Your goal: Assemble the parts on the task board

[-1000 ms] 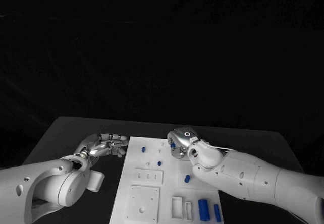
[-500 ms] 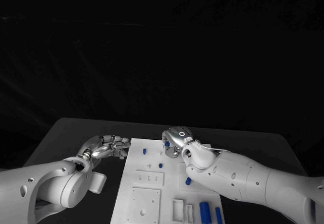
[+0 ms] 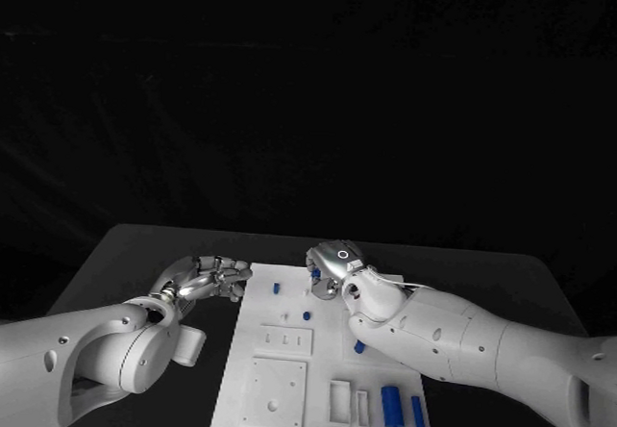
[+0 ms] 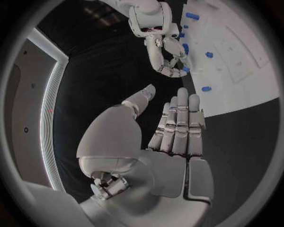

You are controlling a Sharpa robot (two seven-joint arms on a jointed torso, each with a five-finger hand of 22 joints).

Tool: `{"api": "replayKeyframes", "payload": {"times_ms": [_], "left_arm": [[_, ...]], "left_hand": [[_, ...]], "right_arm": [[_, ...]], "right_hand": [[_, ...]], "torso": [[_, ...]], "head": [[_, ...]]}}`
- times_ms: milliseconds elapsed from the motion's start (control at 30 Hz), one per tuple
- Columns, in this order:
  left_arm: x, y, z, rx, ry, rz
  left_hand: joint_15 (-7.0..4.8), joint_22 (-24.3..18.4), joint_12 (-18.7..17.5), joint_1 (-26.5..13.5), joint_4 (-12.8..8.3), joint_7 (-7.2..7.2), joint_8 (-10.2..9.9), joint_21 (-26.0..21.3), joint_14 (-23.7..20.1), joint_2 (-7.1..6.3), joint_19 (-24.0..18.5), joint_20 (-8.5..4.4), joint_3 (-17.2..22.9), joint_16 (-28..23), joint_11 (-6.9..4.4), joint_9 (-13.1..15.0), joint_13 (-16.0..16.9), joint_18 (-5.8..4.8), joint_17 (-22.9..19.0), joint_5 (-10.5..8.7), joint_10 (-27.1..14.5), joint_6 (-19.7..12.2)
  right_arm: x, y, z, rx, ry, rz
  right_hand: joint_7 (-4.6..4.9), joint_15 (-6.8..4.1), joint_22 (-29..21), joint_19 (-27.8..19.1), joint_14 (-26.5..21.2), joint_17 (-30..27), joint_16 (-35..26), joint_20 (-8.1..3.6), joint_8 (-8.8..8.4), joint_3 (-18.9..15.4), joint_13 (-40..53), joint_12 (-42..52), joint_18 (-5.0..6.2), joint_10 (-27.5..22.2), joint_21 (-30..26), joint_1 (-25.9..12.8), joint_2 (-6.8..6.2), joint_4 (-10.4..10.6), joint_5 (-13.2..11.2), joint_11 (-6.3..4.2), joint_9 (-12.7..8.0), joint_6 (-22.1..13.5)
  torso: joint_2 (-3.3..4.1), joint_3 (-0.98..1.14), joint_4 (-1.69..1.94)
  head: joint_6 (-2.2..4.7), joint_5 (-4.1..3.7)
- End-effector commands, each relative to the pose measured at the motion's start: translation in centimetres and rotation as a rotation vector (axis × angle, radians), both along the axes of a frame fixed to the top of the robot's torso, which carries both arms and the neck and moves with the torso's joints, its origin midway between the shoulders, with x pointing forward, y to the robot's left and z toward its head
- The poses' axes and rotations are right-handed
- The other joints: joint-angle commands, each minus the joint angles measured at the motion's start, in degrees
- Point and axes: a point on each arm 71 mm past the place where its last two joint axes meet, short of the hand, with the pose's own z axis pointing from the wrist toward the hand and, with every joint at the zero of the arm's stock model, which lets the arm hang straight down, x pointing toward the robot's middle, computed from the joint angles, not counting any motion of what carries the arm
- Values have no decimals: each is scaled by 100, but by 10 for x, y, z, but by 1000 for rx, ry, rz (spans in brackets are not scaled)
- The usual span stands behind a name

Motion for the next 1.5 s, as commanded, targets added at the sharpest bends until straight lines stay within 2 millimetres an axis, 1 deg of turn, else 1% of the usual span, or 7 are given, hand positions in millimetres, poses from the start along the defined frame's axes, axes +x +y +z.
{"api": "replayKeyframes", "payload": {"times_ms": [33,433,900,1067,1300,1400,1500], "left_arm": [[0,-4,3,-8,-10,-16],[1,-6,9,-8,-23,-24],[3,-9,12,-6,-31,-25],[3,-9,13,-6,-32,-26],[4,-9,14,-6,-33,-26],[4,-9,14,-6,-33,-26],[4,-9,14,-6,-32,-26]], "left_hand": [[-16,76,-32,-49,-15,7,-35,21,26,8,-8,-27,21,-29,5,-8,-6,57,10,-31,-11,20],[-16,77,-35,-51,-22,8,-36,22,26,5,-9,-27,28,-29,7,-9,-7,58,11,-31,-9,20],[-16,77,-38,-56,-31,10,-36,24,26,0,-10,-27,36,-30,8,-10,-7,58,12,-32,-6,22],[-16,78,-39,-59,-34,10,-37,25,26,-1,-10,-27,39,-30,8,-11,-8,58,13,-32,-5,22],[-15,78,-40,-63,-35,11,-37,25,26,-2,-10,-26,43,-30,8,-12,-8,58,14,-32,-4,22],[-15,78,-41,-64,-36,11,-37,26,26,-2,-10,-26,44,-30,9,-12,-8,58,14,-32,-4,22],[-15,78,-42,-65,-37,11,-37,26,26,-3,-10,-26,44,-30,9,-12,-8,58,14,-33,-4,22]], "right_arm": [[1,2,0,-7,2,-1],[5,3,-1,-10,7,-7],[6,3,-1,-6,16,-2],[8,3,-2,-6,28,-9],[10,1,-3,2,43,-14],[12,0,-4,17,56,-16],[12,-2,-4,36,65,-16]], "right_hand": [[15,-107,127,180,-85,-7,34,-220,10,22,195,1,399,357,32,12,-51,6,21,-69,9,39],[15,-106,126,174,-88,-12,35,-221,7,26,200,-5,399,355,37,9,-54,9,21,-68,13,38],[16,-106,124,169,-89,-16,37,-223,4,30,205,-10,399,355,41,6,-56,11,21,-67,17,37],[17,-106,123,165,-91,-19,38,-224,1,31,207,-15,399,353,43,4,-58,12,21,-67,19,35],[33,-89,115,133,-108,-42,29,-217,-30,44,213,-59,399,309,39,-12,-77,29,20,-49,25,-6],[81,-41,108,115,-111,-62,23,-200,-104,22,194,-147,399,180,36,-71,-145,69,25,0,6,-120],[178,64,102,110,-95,-85,32,-160,-239,-43,141,-295,397,-70,37,-174,-268,152,24,104,-42,-335]], "torso": [[15,-1,4],[80,-26,52],[139,-45,82],[149,-41,68],[163,-48,59],[161,-49,56],[162,-51,53]], "head": [[-6,1],[24,-33],[24,14],[25,32],[17,32],[17,29],[20,31]]}}
